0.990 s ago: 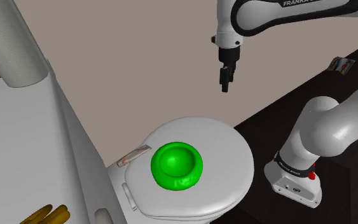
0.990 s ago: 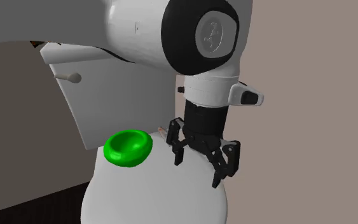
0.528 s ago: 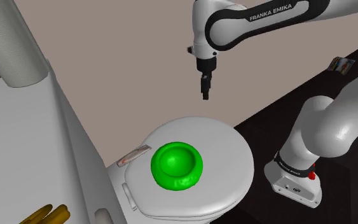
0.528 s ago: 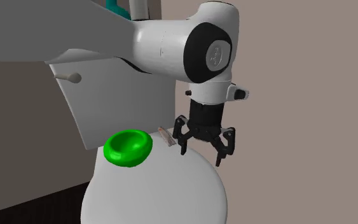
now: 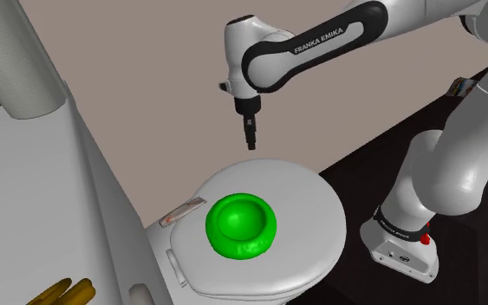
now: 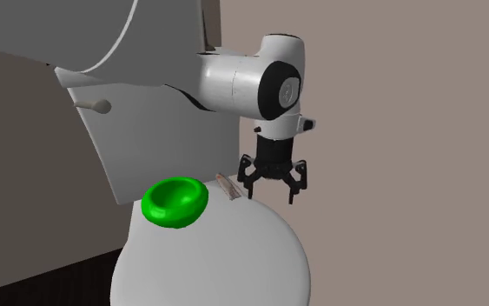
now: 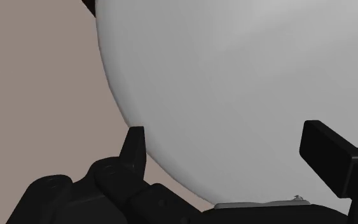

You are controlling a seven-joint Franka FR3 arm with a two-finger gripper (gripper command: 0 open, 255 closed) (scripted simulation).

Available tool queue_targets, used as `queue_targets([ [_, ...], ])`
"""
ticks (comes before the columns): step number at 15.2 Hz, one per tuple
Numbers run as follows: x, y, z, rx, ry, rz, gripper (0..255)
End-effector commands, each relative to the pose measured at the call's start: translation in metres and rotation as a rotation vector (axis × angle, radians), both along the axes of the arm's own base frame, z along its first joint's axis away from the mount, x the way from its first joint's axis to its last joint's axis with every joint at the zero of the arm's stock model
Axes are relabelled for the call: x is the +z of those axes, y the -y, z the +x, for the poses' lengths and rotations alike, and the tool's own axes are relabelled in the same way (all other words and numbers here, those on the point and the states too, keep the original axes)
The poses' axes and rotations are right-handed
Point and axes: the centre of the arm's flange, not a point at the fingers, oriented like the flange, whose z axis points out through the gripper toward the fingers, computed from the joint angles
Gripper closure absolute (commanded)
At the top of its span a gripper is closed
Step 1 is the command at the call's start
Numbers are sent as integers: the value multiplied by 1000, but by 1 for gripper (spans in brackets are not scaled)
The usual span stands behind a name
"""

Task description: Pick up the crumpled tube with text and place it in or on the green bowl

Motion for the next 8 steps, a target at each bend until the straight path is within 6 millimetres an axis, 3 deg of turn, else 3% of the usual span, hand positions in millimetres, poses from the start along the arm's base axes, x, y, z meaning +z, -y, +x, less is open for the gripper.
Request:
queue_targets([
  [1,-11,-20,10,67,6,6,0],
  [8,-45,-98,39,295,25,25,0],
])
